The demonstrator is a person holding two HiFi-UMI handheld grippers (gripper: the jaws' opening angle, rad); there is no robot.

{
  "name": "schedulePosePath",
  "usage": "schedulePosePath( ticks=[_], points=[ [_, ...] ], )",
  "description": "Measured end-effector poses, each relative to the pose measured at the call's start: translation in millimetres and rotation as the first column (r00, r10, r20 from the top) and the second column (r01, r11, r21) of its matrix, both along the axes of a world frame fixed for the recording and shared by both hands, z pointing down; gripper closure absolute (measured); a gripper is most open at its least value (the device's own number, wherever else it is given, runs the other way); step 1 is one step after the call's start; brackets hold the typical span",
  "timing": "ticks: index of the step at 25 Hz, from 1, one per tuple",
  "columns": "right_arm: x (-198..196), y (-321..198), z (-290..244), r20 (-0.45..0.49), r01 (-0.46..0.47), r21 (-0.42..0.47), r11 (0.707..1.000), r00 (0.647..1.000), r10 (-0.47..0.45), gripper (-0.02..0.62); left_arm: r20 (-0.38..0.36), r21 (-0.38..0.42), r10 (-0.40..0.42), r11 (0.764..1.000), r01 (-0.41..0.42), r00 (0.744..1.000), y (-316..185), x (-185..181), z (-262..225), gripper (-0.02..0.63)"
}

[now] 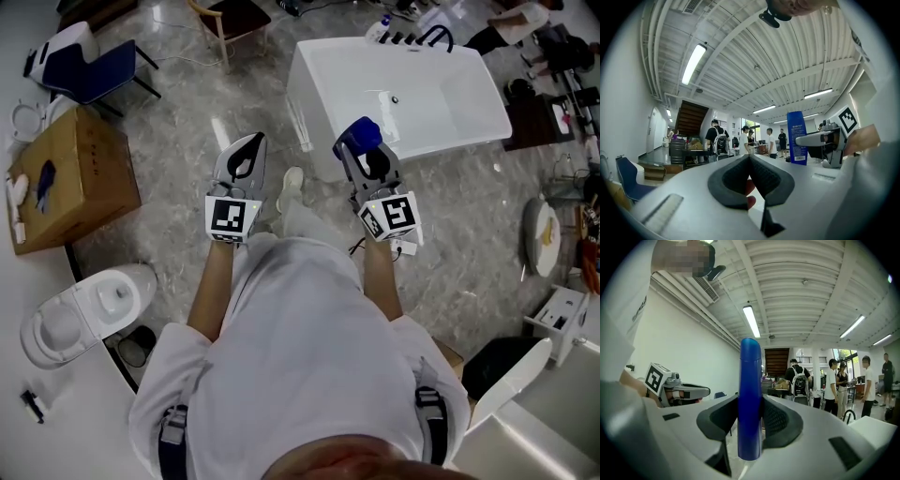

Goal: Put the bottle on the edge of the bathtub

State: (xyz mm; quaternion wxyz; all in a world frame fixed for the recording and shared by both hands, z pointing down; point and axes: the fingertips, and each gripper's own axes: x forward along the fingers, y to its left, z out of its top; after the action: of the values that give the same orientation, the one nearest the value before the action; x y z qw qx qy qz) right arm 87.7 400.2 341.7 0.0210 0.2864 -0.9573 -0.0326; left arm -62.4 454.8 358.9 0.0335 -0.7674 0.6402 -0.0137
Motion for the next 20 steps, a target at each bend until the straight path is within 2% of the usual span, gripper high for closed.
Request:
schedulePosePath(
  ticks=[9,16,20],
  points=[
    [-40.0,-114.3,19.6,0.009,-0.004,-0.047,0.999,1.000,0.005,0.442,0.022,-0.043,-0.011,0.999,0.012,1.000,-105.5,-44.0,13.6,0.609],
    [-57.5,-239.0,32.0,0.002,-0.013,-0.074,0.997,1.000,0.013,0.442,0.020,-0.061,0.001,0.998,0.000,1.000,-233.9,-70.3,19.7,0.609],
    [-60.5,-309.3,30.4,0.012,-0.030,-0.084,0.996,0.999,0.032,0.442,0.015,-0.039,0.035,0.999,-0.034,0.999,-303.8,-75.3,18.5,0.609]
  ],
)
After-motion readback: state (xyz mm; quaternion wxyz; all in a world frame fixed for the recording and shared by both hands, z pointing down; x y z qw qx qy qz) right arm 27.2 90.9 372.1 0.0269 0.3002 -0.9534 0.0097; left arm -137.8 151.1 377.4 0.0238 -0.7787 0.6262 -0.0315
